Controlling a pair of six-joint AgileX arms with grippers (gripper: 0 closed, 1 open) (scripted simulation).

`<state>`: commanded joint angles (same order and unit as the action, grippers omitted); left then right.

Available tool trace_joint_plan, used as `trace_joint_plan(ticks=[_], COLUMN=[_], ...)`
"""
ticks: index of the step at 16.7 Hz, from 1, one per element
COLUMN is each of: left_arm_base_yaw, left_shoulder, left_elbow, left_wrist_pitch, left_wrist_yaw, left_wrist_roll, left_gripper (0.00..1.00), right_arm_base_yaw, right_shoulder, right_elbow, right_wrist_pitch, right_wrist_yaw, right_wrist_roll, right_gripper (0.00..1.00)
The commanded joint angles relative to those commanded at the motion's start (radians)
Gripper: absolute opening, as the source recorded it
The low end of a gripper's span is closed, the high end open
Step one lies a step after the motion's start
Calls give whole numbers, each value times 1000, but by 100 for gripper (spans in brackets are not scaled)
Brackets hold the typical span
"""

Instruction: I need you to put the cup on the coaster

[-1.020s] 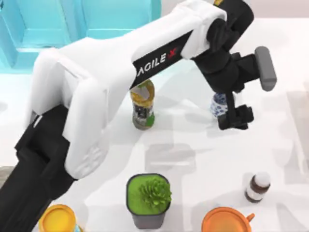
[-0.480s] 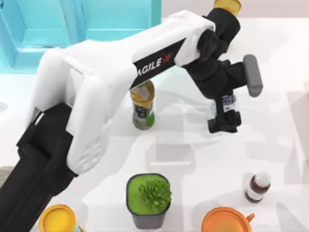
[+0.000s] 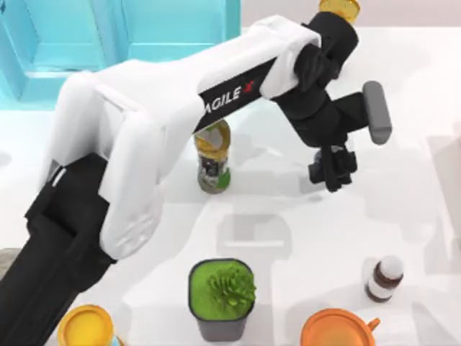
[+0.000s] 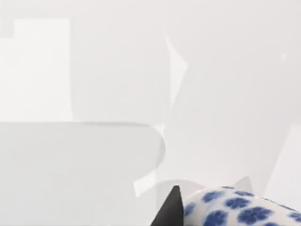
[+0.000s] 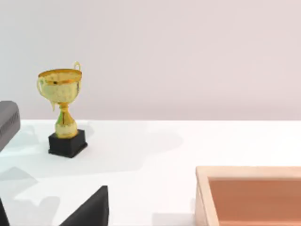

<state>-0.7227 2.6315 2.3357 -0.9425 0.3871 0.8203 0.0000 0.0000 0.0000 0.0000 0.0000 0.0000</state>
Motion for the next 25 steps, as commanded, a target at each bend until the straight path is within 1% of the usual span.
trace_joint_plan(ticks=[4,5,14,16,20,25], left_arm_base_yaw=[0,0,-3,-4,2,63], left_shoulder=[0,0,-2,-31,-198,-535], left_elbow=[0,0,2,-22,-156,-447], left_wrist_pitch=[0,0,0,5,28,73], left_wrist_yaw=[0,0,-1,-6,-29,-72], left_wrist_roll=[0,0,1,-20,-130,-313], left_gripper=[2,0,0,0,0,0], right_arm_base_yaw=[0,0,0,0,0,0], right_shoulder=[0,0,0,0,0,0], right_elbow=[0,0,0,0,0,0], right_wrist_pitch=[0,0,0,0,0,0], right_wrist_yaw=[0,0,0,0,0,0], right_wrist_roll=[0,0,0,0,0,0], right_gripper=[100,100,100,100,100,100])
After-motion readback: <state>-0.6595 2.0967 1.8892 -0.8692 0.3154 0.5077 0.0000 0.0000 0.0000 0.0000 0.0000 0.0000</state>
